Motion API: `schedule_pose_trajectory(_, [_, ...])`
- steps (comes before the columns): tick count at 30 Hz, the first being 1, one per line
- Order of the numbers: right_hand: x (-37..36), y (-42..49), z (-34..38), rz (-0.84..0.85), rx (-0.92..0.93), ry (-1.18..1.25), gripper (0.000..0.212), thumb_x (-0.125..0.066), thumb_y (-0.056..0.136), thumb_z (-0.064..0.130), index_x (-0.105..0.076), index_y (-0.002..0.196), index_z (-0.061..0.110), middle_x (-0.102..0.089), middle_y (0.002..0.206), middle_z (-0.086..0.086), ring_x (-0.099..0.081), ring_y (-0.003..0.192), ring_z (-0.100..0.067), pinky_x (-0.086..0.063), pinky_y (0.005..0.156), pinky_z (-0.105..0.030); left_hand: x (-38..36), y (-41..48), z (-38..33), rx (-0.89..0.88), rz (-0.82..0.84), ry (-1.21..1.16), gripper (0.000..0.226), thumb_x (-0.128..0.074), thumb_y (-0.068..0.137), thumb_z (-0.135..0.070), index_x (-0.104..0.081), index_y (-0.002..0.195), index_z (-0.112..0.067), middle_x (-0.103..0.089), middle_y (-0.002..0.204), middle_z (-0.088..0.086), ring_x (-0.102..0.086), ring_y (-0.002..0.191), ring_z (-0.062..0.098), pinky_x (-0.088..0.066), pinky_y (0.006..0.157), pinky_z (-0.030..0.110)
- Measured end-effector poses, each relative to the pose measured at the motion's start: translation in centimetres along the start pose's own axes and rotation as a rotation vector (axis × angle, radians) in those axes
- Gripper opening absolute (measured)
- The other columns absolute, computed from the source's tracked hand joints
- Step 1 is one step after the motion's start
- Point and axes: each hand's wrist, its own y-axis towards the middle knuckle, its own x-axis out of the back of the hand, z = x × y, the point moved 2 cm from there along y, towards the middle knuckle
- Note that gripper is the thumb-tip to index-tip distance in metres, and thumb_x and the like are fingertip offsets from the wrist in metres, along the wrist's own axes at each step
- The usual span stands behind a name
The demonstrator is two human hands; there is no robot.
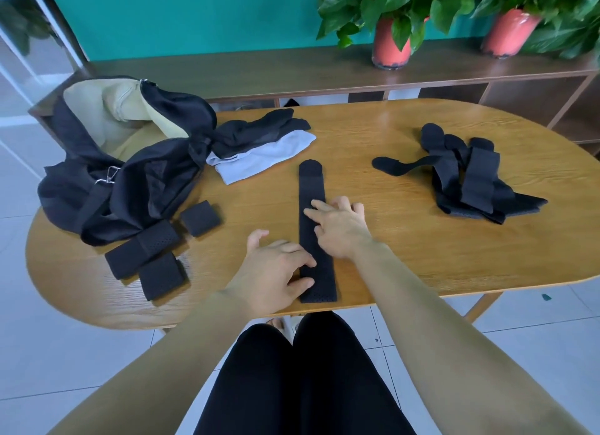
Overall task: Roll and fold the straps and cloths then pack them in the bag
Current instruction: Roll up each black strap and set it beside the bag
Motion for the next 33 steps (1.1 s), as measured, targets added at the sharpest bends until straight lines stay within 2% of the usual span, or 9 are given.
schedule_pose_trajectory(5, [0.8,-0.9,-0.2,-0.038,0.022,0.143,0.043,-0.033,0.099,0.016,-0.040,0.139,0.029,-0.031,0.150,0.010,-0.015,0.137,-0.016,-0.017,0.106,-0.036,-0.4,-0.8,0.7,0.016,-0.111,-0.089,0.022,-0.059,0.090,-0.028,-0.067,0.109,-0.034,-0.063,0.118,-0.021,-0.054,0.114,0.000,-0.003,0.105,0.035])
schedule_pose_trajectory(8, [1.1,-2.6,-0.8,-0.153,0.066,0.280,0.047,-0.035,0.099,0.012,-0.040,0.141,0.031,-0.031,0.151,0.012,-0.015,0.136,-0.012,-0.015,0.104,-0.031,-0.3,-1.4,1.0,0.067,-0.143,-0.147,0.049,-0.057,0.083,0.000,-0.063,0.117,-0.034,-0.062,0.122,-0.020,-0.050,0.120,0.000,-0.004,0.105,0.034])
schedule_pose_trajectory(11, [1.0,-5.4,-1.5,-0.161,0.025,0.412,0.051,-0.037,0.096,0.006,-0.048,0.135,0.036,-0.037,0.131,0.011,-0.021,0.120,-0.014,-0.020,0.100,-0.026,-0.2,-1.8,0.7,0.094,-0.099,-0.145,0.076,-0.048,0.072,0.012,-0.052,0.133,-0.033,-0.058,0.127,-0.018,-0.044,0.124,0.000,-0.002,0.107,0.034])
schedule_pose_trajectory(16, [-0.4,-9.3,-1.9,-0.103,-0.010,0.502,0.062,-0.043,0.084,0.002,-0.051,0.132,0.040,-0.032,0.117,0.009,-0.027,0.106,-0.018,-0.025,0.101,-0.025,-0.3,-2.1,0.2,0.115,-0.054,-0.146,0.077,-0.049,0.075,0.006,-0.042,0.141,-0.034,-0.053,0.130,-0.023,-0.039,0.126,-0.004,0.001,0.108,0.032])
schedule_pose_trajectory(20, [-0.9,-10.3,-1.3,-0.110,0.022,0.537,0.062,-0.060,0.082,0.011,-0.045,0.136,0.037,-0.029,0.104,0.034,-0.016,0.095,0.001,-0.021,0.098,-0.022,-0.7,-2.2,0.0,0.156,-0.067,-0.190,0.064,-0.056,0.083,-0.009,-0.042,0.141,-0.034,-0.055,0.127,-0.024,-0.040,0.126,-0.005,0.001,0.108,0.034])
schedule_pose_trajectory(22, [-1.2,-10.2,-1.1,-0.132,0.015,0.549,0.061,-0.067,0.083,0.022,-0.045,0.137,0.035,-0.034,0.102,0.039,-0.017,0.099,0.003,-0.020,0.098,-0.023,-0.8,-2.1,0.0,0.179,-0.078,-0.210,0.058,-0.060,0.087,-0.020,-0.042,0.140,-0.035,-0.058,0.124,-0.024,-0.041,0.126,-0.004,-0.002,0.108,0.036])
schedule_pose_trajectory(26, [-2.1,-9.0,-0.9,-0.289,-0.128,0.706,0.043,-0.063,0.089,0.035,-0.054,0.130,0.033,-0.056,0.090,0.028,-0.030,0.117,-0.004,-0.018,0.094,-0.027,-0.9,-1.6,-0.1,0.289,-0.132,-0.219,0.046,-0.055,0.093,-0.038,-0.044,0.137,-0.037,-0.066,0.110,-0.019,-0.048,0.118,0.001,-0.008,0.104,0.036])
schedule_pose_trajectory(30, [-3.1,-7.9,0.0,-0.429,-0.276,0.709,0.034,-0.061,0.090,0.033,-0.059,0.124,0.030,-0.065,0.085,0.021,-0.037,0.110,-0.006,-0.015,0.082,-0.026,-0.8,-0.9,-0.8,0.423,-0.234,-0.253,0.043,-0.054,0.096,-0.033,-0.046,0.138,-0.033,-0.070,0.100,-0.016,-0.056,0.104,0.004,-0.012,0.100,0.032])
schedule_pose_trajectory(33, [-3.5,-7.5,0.3,-0.468,-0.333,0.678,0.034,-0.060,0.090,0.033,-0.059,0.124,0.030,-0.067,0.087,0.019,-0.036,0.109,-0.005,-0.014,0.080,-0.025,-0.8,-0.3,-1.0,0.461,-0.231,-0.223,0.044,-0.053,0.096,-0.034,-0.044,0.139,-0.034,-0.070,0.095,-0.016,-0.058,0.094,0.005,-0.014,0.099,0.032])
